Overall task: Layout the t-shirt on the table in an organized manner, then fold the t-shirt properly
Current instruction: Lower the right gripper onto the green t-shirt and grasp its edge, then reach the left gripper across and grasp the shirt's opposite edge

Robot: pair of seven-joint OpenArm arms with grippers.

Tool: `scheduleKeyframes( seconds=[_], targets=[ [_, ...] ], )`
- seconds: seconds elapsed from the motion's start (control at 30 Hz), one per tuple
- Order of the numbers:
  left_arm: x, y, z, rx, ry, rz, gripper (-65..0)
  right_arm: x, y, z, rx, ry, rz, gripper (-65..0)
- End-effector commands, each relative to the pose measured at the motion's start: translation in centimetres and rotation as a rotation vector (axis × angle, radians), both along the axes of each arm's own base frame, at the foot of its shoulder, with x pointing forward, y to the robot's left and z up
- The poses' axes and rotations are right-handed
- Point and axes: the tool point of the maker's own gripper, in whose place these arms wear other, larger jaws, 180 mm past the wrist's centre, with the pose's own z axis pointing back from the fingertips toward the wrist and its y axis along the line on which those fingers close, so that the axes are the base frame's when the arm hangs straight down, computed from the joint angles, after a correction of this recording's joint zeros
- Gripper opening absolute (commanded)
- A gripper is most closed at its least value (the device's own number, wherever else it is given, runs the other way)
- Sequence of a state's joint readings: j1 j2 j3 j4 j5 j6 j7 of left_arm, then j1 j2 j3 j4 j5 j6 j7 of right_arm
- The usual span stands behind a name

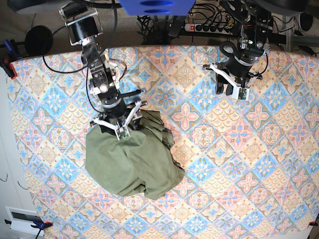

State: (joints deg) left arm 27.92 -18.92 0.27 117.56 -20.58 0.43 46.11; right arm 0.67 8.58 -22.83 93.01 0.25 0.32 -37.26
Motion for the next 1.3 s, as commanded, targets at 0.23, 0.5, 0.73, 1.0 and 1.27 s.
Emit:
scheduleKeyframes(
  seconds=[0.23,0.5,0.73,1.0,1.27],
  targets=[
    [0.8,0.0,1.1,-0.001,-0.047,-0.004,-45.4,-0.4,-3.7,6.5,0.051,-0.173,-0.105,-63.6],
    [2.3,-0.5,2.1,-0.019,-0.090,0.002,-45.4,-6.9,-7.6,4.6,-0.004,-0.103,-0.164,-64.5],
    [4.9,-0.5,4.3,-0.019,-0.170,0.000,-45.4,-10.0,-9.6,3.7,-0.014,-0.133,-0.192,-64.5],
    [8.8,-1.0,7.3,-0.020,-0.278,-0.014,-44.8,-11.6,-13.9,3.6,-0.072,-0.131,-0.287,-64.7],
    [14.6,-2.5,7.2,-0.016,-0.292,-0.056,-44.6,-12.9,-12.8,2.5,-0.062,-0.088,-0.260,-64.7]
  ],
)
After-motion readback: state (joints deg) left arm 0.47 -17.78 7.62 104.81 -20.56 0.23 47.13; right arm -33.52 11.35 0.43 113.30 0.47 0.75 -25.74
